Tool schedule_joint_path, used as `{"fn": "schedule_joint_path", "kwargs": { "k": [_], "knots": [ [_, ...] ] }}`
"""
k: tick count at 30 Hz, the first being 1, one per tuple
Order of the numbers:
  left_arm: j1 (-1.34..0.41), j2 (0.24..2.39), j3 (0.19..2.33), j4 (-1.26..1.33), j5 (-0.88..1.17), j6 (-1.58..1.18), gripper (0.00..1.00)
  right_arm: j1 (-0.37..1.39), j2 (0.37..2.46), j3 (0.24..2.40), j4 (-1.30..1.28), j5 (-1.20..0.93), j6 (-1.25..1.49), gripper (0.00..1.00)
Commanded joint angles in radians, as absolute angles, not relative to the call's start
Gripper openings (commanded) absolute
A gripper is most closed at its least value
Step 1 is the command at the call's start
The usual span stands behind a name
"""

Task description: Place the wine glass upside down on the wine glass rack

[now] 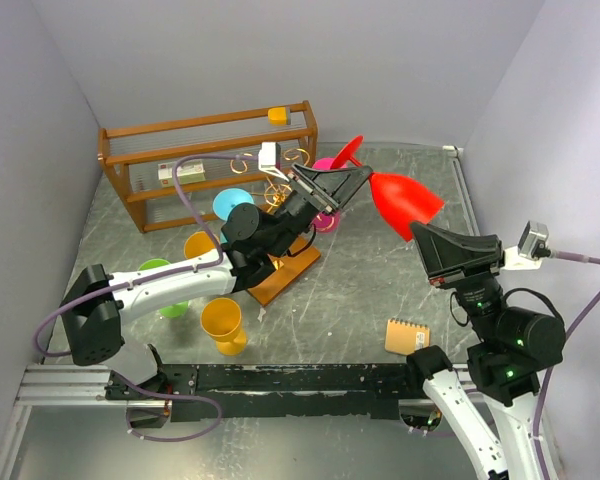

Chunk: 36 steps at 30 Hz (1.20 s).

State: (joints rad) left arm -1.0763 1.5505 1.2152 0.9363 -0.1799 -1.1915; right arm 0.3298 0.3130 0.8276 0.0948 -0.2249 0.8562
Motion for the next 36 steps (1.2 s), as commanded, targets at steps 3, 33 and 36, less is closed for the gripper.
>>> {"fn": "schedule_joint_path", "kwargs": {
  "k": [3, 33, 36],
  "knots": [
    [-1.08, 1.505, 1.221, 0.979, -0.186, -1.135, 0.37, 0.327, 0.334, 0.823, 0.133, -0.341, 0.863, 0.0],
    [-1.069, 1.345, 1.104, 0.925, -0.224, -0.904, 0.07, 0.328, 0.37, 0.902, -0.035, -0.366, 0.709, 0.69],
    [-1.069, 1.294, 1.067, 0.873, -0.224, -0.831, 0.07, 0.327, 0.378, 0.936, -0.118, -0.356, 0.645, 0.74]
  ]
}}
